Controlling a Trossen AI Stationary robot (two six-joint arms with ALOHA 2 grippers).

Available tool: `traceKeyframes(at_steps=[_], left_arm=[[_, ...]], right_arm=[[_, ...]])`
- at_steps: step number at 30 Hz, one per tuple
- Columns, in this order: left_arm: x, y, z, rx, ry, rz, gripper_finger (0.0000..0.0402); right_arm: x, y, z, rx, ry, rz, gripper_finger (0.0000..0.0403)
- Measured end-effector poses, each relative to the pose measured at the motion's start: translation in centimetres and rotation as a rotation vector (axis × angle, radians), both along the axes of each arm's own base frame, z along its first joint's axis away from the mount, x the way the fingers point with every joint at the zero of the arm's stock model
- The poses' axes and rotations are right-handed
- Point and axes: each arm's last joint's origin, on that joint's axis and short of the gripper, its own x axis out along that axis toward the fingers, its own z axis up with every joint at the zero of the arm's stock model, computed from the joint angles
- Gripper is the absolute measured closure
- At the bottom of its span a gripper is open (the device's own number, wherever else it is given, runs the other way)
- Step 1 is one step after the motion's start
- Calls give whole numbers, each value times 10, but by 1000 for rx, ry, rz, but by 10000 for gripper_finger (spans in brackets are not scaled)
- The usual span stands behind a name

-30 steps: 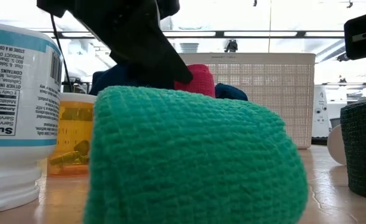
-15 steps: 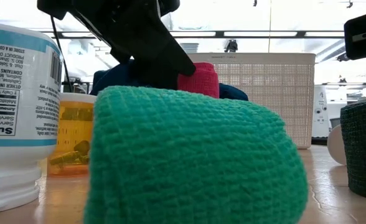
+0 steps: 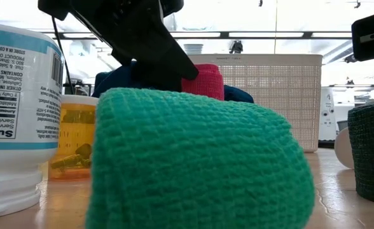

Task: Pick & place medical supplies in basket/bin
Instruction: Put the red bandage into the yellow bin

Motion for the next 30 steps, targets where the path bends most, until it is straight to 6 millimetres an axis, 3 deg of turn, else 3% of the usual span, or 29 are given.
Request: traceKeyframes(at_steps=[12, 30], left_arm=[[0, 0, 0, -1, -1, 0, 211], [0, 0, 0, -4, -3, -2, 256]], right_arm=[[0, 0, 0, 0, 0, 0, 131], [0, 0, 0, 0, 0, 0, 131]])
